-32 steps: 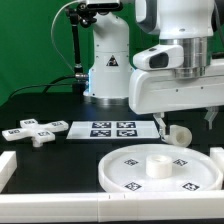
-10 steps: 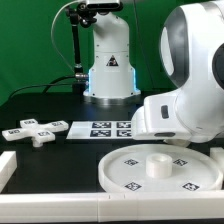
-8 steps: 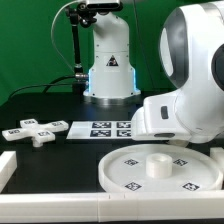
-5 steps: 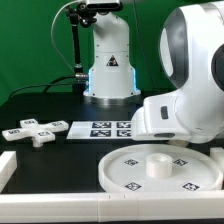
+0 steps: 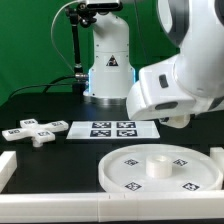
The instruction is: Assemble round table
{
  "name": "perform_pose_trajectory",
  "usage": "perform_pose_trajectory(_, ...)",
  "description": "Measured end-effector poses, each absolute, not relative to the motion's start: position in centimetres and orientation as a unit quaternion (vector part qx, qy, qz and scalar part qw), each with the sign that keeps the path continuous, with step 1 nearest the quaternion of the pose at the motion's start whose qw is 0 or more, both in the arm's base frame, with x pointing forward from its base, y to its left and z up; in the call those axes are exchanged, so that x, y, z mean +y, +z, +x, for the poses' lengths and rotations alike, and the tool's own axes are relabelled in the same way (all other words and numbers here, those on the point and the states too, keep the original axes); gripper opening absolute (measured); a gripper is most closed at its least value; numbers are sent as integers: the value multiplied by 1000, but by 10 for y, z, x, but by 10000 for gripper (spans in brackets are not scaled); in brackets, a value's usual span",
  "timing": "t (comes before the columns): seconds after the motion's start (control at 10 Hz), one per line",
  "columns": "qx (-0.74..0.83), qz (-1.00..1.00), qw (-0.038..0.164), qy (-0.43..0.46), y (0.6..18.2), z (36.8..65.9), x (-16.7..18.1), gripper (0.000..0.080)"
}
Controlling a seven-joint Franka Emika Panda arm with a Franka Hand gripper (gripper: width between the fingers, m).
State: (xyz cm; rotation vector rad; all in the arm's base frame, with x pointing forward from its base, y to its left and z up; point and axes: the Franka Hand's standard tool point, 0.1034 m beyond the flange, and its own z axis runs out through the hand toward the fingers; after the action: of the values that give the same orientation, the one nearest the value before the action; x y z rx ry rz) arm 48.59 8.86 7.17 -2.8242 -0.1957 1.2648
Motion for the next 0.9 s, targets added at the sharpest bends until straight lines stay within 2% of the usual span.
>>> perform_pose_trajectory(0.3,-63,-925,22,374,63,494,91,409)
perform_pose_trajectory(0.4,-73,-940,29,333,48,502,91,409)
perform_pose_trajectory(0.5,-84,-946,35,311,51,507,84,409)
perform_pose_trajectory(0.6,-86,-950,38,297,68,513,75,409)
perform_pose_trajectory(0.9,-88,-969,37,227,100,533,67,409)
